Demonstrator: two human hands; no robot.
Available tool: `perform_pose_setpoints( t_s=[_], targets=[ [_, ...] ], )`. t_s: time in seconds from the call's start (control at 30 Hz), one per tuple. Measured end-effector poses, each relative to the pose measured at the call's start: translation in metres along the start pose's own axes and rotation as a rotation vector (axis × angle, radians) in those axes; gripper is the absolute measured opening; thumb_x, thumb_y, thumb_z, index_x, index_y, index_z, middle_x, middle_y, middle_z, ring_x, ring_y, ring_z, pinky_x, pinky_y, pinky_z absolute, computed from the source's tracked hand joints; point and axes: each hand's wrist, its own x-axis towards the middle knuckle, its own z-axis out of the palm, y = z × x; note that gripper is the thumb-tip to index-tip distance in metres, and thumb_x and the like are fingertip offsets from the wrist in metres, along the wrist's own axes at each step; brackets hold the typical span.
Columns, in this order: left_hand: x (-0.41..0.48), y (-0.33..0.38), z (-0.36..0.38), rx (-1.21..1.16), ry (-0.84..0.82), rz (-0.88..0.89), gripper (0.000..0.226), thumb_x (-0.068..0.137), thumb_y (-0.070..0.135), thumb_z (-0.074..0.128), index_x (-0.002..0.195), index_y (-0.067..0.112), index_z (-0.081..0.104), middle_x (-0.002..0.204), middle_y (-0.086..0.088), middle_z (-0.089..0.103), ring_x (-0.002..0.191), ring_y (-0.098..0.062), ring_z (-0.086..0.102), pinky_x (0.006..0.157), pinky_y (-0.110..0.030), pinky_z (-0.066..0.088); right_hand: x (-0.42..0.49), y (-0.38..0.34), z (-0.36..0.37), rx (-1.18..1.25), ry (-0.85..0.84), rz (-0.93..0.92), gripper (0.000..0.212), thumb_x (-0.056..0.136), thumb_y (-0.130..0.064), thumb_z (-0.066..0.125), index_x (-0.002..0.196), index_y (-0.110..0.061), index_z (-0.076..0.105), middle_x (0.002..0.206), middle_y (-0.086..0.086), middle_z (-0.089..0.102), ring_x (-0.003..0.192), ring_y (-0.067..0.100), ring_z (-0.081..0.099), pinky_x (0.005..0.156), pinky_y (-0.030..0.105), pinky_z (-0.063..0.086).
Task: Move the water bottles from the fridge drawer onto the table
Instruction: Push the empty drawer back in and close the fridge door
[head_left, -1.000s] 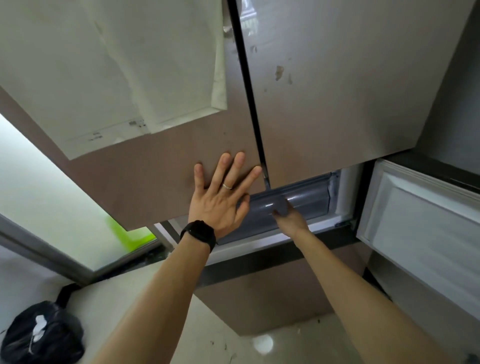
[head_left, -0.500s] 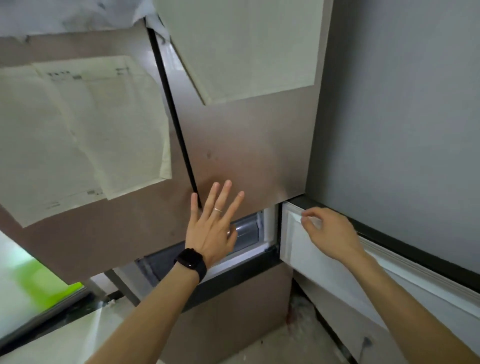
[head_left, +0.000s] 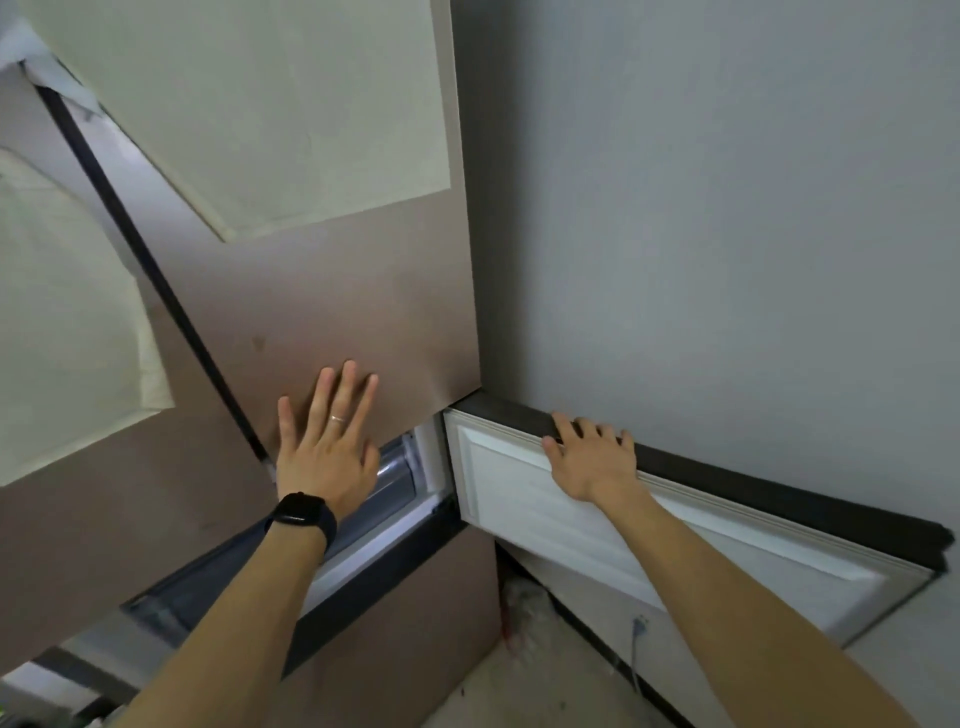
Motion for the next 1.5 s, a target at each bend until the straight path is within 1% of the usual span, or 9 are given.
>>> perform_pose_setpoints(
  t_s=[0.13, 0.37, 0.57, 0.77, 0.9, 1.03, 1.13, 1.3, 1.5],
  targets=[
    [-0.001, 0.0, 0.001, 0.002, -0.002, 0.018, 0.086, 0.093, 0.037, 0.057, 0.161, 0.024, 0.007, 0.167, 0.002, -0.016, 0.153, -0.02, -0.017, 0.113, -0.052, -0.03, -0.013, -0.004, 0.0, -0.007, -0.048, -0.031, 0.061, 0.103, -0.051, 0.018, 0.16, -0.033, 0.004, 0.163, 0.003, 0.027, 0.141, 0.035, 0.033, 0.114, 0.055, 0.024],
    [-0.018, -0.01, -0.004, 0.001, 0.039, 0.081, 0.068, 0.097, 0.045, 0.029, 0.16, 0.024, 0.013, 0.169, 0.0, -0.005, 0.154, -0.019, -0.01, 0.118, -0.048, -0.023, -0.048, -0.011, 0.005, 0.006, -0.163, -0.193, 0.064, 0.105, -0.05, 0.019, 0.159, -0.034, -0.011, 0.167, -0.007, 0.012, 0.143, 0.034, 0.024, 0.111, 0.049, 0.033],
    [-0.071, -0.053, -0.014, -0.005, 0.08, 0.011, 0.069, 0.096, 0.043, 0.031, 0.161, 0.025, 0.016, 0.169, 0.001, -0.001, 0.155, -0.019, -0.009, 0.117, -0.05, -0.023, -0.073, -0.064, 0.039, 0.222, -0.149, -0.258, 0.07, 0.104, -0.054, 0.018, 0.158, -0.025, -0.017, 0.169, -0.002, -0.002, 0.153, 0.032, 0.007, 0.121, 0.053, 0.019],
    [-0.116, -0.108, -0.037, 0.078, 0.07, -0.1, 0.068, 0.098, 0.043, 0.03, 0.161, 0.026, 0.011, 0.169, 0.003, -0.008, 0.155, -0.02, -0.009, 0.115, -0.052, -0.024, -0.097, -0.138, 0.061, 0.36, -0.111, -0.16, 0.072, 0.106, -0.04, 0.025, 0.157, -0.013, -0.018, 0.166, 0.002, -0.022, 0.152, 0.038, -0.015, 0.123, 0.057, 0.004],
    [-0.135, -0.136, -0.041, 0.191, 0.035, -0.075, 0.065, 0.099, 0.044, 0.025, 0.161, 0.029, 0.009, 0.168, 0.005, -0.006, 0.155, -0.018, -0.006, 0.114, -0.051, -0.028, -0.102, -0.179, 0.072, 0.438, -0.078, -0.156, 0.075, 0.105, -0.039, 0.027, 0.157, -0.007, -0.017, 0.164, 0.006, -0.027, 0.155, 0.025, -0.007, 0.122, 0.057, 0.002],
    [-0.14, -0.144, -0.036, 0.193, 0.035, -0.057, 0.065, 0.101, 0.044, 0.025, 0.161, 0.032, 0.004, 0.168, 0.006, -0.009, 0.154, -0.017, -0.008, 0.115, -0.056, -0.024, -0.104, -0.212, 0.079, 0.481, -0.031, -0.139, 0.083, 0.102, -0.045, 0.034, 0.157, -0.006, -0.015, 0.163, 0.011, -0.027, 0.155, 0.025, -0.005, 0.123, 0.056, 0.0],
    [-0.14, -0.143, -0.029, 0.172, 0.07, -0.053, 0.067, 0.101, 0.042, 0.032, 0.161, 0.031, 0.004, 0.168, 0.005, -0.008, 0.155, -0.017, -0.007, 0.118, -0.062, -0.012, -0.109, -0.221, 0.09, 0.506, 0.016, -0.223, 0.089, 0.1, -0.057, 0.036, 0.159, -0.01, -0.011, 0.163, 0.014, -0.026, 0.155, 0.027, -0.006, 0.123, 0.053, -0.005],
    [-0.138, -0.148, -0.016, 0.174, 0.128, -0.048, 0.07, 0.101, 0.041, 0.039, 0.161, 0.032, 0.005, 0.169, 0.005, -0.005, 0.155, -0.017, -0.006, 0.118, -0.062, -0.013, -0.114, -0.206, 0.117, 0.371, 0.129, -0.518, 0.092, 0.092, -0.078, 0.008, 0.159, -0.021, -0.015, 0.162, 0.013, -0.029, 0.153, 0.027, -0.016, 0.123, 0.05, -0.009],
    [-0.134, -0.152, 0.003, 0.212, 0.239, -0.035, 0.065, 0.102, 0.045, 0.031, 0.161, 0.032, 0.005, 0.168, 0.007, -0.005, 0.155, -0.016, -0.006, 0.119, -0.061, -0.01, -0.106, -0.21, 0.134, 0.217, 0.147, -0.564, 0.095, 0.091, -0.08, 0.006, 0.153, -0.018, -0.029, 0.159, 0.007, -0.038, 0.147, 0.02, -0.033, 0.122, 0.057, -0.008]
  ],
)
